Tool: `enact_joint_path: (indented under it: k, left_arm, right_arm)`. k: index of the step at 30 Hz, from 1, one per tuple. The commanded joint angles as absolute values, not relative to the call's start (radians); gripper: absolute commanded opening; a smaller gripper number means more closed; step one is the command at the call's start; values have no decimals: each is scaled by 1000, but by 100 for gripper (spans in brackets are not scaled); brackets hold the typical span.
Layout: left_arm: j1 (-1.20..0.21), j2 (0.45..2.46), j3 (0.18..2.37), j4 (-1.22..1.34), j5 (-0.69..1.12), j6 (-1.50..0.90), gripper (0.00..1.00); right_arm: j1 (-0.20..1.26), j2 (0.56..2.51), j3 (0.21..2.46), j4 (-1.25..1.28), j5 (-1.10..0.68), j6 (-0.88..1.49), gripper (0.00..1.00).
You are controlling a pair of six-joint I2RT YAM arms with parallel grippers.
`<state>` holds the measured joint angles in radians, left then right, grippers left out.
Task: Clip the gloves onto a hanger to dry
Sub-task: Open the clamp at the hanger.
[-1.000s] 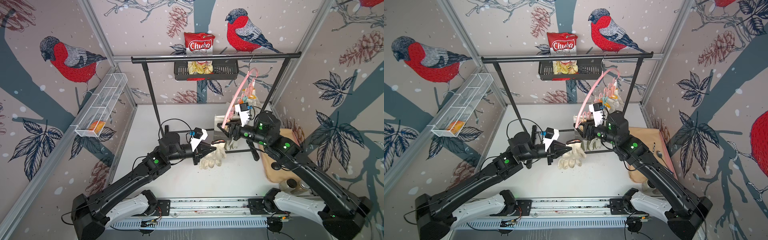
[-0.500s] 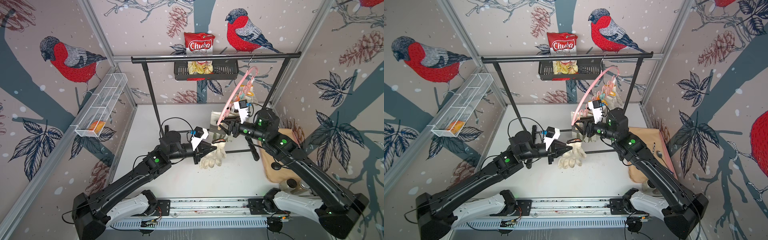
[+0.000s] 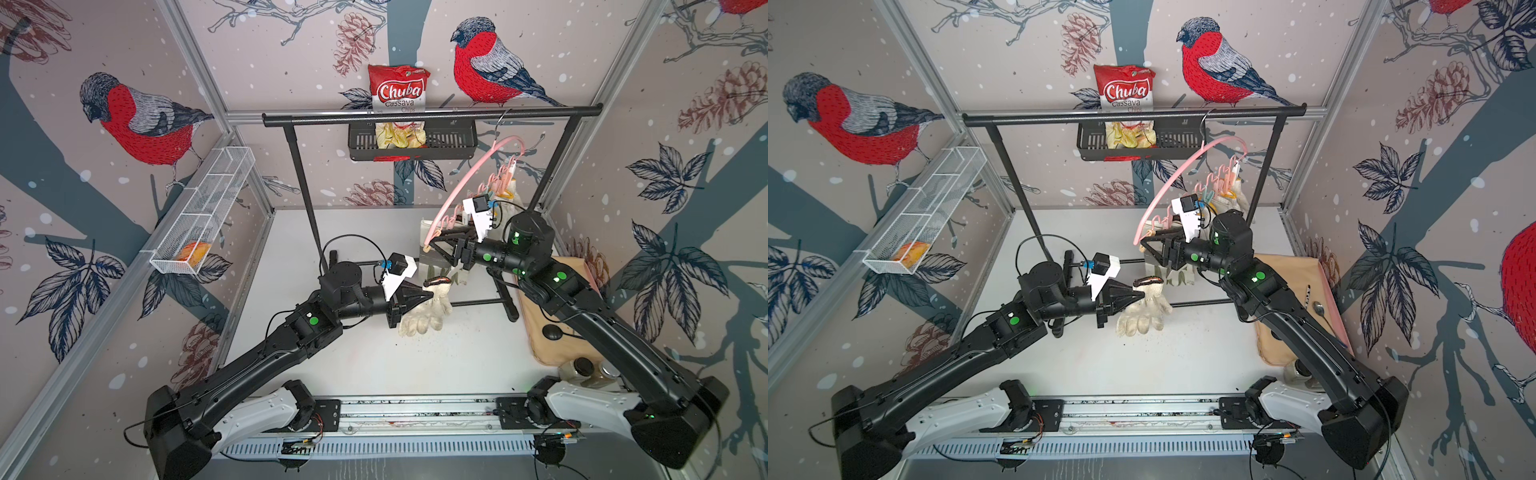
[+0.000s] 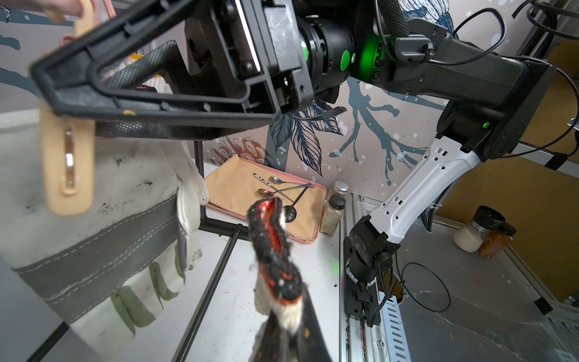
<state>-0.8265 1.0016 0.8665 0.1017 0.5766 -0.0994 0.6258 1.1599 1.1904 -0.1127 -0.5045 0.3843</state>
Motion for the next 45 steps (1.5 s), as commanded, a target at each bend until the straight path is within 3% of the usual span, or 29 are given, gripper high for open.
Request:
enact_joint_path:
  k: [1, 45]
  left_arm:
    - [-827, 999, 876, 103, 582, -88, 0]
    - [-825, 997, 885, 90, 575, -75, 0]
  right_arm:
    - [626, 1175, 1209, -72, -531, 369, 63]
    - [671, 1217, 1269, -145, -417, 325, 52]
